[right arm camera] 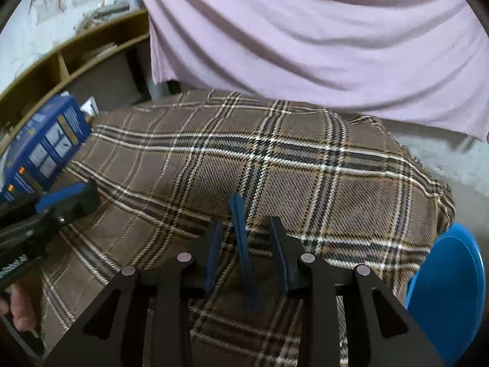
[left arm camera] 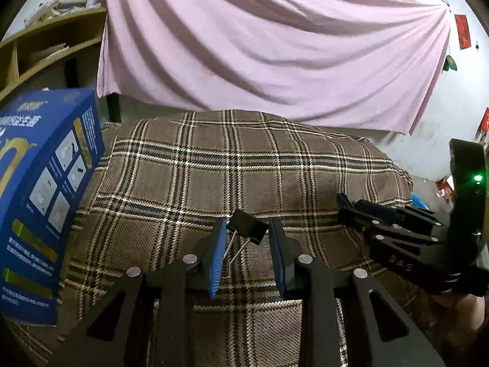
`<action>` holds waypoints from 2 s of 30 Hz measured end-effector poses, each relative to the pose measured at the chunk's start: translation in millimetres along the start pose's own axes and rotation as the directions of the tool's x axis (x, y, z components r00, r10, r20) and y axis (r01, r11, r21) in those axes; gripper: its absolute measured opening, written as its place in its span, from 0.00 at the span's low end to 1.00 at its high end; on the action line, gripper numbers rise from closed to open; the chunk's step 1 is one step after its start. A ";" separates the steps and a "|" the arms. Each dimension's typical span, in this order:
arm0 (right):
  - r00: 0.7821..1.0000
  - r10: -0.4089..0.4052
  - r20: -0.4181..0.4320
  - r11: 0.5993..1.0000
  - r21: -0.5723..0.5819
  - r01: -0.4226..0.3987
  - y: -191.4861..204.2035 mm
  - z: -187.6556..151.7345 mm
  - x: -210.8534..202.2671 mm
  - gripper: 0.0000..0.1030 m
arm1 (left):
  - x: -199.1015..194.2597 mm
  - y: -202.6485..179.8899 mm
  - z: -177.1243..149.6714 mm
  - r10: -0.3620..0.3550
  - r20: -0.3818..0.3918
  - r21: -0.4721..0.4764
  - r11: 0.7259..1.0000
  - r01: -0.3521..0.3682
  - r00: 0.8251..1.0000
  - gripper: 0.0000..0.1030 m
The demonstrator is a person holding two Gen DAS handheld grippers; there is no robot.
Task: Collect trash
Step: 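Lift the binder clip and blue stick off the bed with both tools, then carry the clip and stick over the blue bucket with both tools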
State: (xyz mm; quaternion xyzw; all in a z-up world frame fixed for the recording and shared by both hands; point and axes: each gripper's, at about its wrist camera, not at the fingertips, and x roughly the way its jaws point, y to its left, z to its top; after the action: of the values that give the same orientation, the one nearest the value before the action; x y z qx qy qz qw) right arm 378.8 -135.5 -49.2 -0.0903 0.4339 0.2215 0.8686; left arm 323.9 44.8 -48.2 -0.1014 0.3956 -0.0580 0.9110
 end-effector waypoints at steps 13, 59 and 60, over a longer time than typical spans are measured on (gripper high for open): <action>0.986 0.038 0.163 0.998 0.046 -0.046 -14.7 -6.3 -33.1 0.04 | -22.3 -10.2 1.5 -0.013 0.085 0.007 1.000 0.013 0.996 0.23; 0.561 -0.373 0.739 0.922 0.361 0.138 -135.4 -118.8 -273.5 0.04 | -130.1 -292.0 -9.7 -0.389 0.456 0.481 0.865 0.146 0.801 0.23; 0.568 -0.374 0.733 0.921 0.365 0.135 -138.3 -119.0 -272.4 0.04 | -126.2 -294.1 -10.6 -0.389 0.448 0.482 0.863 0.150 0.805 0.23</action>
State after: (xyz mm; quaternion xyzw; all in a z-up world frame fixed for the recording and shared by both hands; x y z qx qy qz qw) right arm 214.9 -383.0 89.9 0.0731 0.0133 0.0486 0.9960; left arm 222.8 -219.3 102.0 0.0303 0.0869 -0.2442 0.9653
